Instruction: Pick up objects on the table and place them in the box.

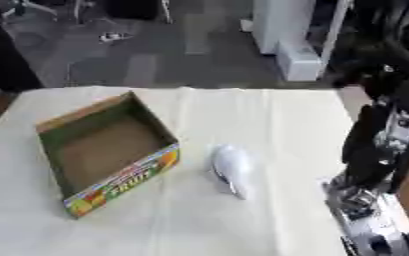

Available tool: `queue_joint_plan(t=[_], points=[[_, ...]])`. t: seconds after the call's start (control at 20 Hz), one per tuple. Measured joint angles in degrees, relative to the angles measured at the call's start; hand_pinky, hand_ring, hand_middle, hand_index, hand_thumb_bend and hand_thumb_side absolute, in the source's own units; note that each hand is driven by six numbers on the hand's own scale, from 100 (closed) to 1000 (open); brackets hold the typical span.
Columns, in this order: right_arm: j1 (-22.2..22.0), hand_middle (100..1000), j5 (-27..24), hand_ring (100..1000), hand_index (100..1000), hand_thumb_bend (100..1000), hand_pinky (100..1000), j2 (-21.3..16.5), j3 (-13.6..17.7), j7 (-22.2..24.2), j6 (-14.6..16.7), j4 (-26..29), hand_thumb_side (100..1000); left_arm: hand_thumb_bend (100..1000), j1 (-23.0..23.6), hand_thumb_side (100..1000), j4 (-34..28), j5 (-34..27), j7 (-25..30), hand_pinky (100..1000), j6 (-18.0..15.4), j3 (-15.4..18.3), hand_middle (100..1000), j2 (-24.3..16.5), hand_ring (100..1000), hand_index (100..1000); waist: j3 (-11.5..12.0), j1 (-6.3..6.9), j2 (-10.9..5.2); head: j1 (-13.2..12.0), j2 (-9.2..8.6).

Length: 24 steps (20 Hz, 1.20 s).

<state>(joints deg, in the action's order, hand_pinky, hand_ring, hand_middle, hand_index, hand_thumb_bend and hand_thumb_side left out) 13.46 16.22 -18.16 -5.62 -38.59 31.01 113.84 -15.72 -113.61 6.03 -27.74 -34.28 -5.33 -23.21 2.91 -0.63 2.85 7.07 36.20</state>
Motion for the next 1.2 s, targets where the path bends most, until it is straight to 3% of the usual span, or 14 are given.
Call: queue_joint_plan(t=[0.95,1.2], points=[[0.0,610,0.0,536,776,100,395,-0.01,0.0,-0.01,-0.01,0.0,956,231,0.0,735,0.0,0.0,-0.01,688,0.03,0.0,783,0.0,650,834,0.14,0.11,-0.32,0.06,-0.03],[-0.08,642,-0.02,562,791,100,451,-0.01,-0.03,-0.24,-0.24,0.0,968,234,0.0,734,0.0,0.01,-0.07,688,0.07,0.14,783,0.0,651,836,0.69,0.11,-0.32,0.04,0.1]])
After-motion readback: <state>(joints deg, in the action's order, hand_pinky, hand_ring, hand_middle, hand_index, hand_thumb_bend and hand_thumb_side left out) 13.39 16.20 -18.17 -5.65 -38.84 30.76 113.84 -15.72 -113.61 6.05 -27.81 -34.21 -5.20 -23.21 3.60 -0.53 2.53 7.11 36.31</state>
